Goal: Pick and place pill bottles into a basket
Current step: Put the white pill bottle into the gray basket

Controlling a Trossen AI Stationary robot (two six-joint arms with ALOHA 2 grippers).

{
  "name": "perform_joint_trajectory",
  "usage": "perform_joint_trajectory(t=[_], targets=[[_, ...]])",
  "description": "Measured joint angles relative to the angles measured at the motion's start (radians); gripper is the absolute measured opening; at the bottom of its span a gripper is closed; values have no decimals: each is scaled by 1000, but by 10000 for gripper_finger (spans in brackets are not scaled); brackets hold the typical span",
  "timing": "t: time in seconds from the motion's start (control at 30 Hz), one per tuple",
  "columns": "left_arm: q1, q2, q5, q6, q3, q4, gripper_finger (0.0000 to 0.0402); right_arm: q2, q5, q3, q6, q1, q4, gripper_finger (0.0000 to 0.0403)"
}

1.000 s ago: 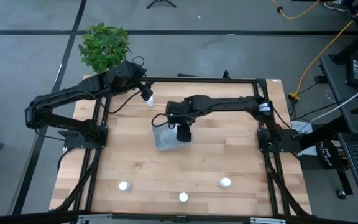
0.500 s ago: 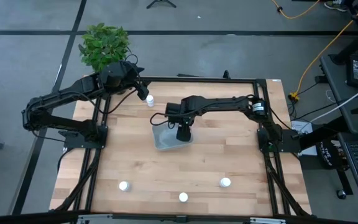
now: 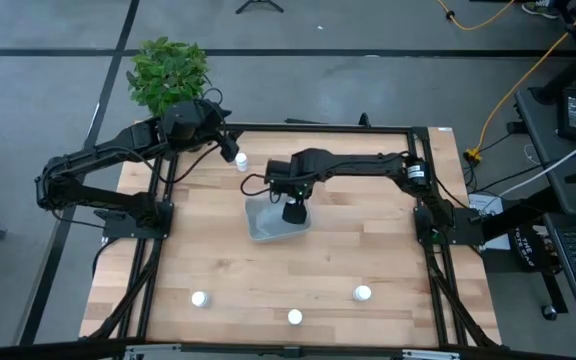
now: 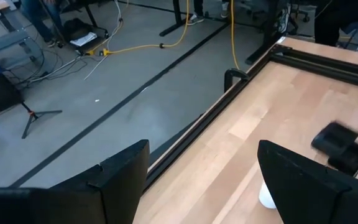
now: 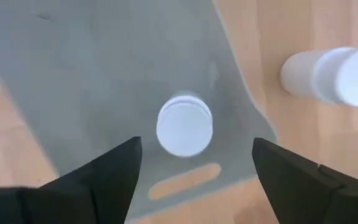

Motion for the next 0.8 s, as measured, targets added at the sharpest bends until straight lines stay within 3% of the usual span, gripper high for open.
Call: perform_joint_trajectory(t=[0.13,0.33,0.5,0.67,0.8], targets=[[0,0,10,1,0,-27,292,0,24,151,-9,1,-100,306],[0,6,96,0,1,-87,292,-59,216,369,-32,-4,-215,307],[3,46,169,-23,1,-225,305,-242,318,326,-55,-31,-157,307],[21,116,175,-23,-33,-332,355,-424,445,240,-54,-60,-137,307],[65,182,151,-33,-88,-319,394,-560,468,110,-31,-82,-95,307]])
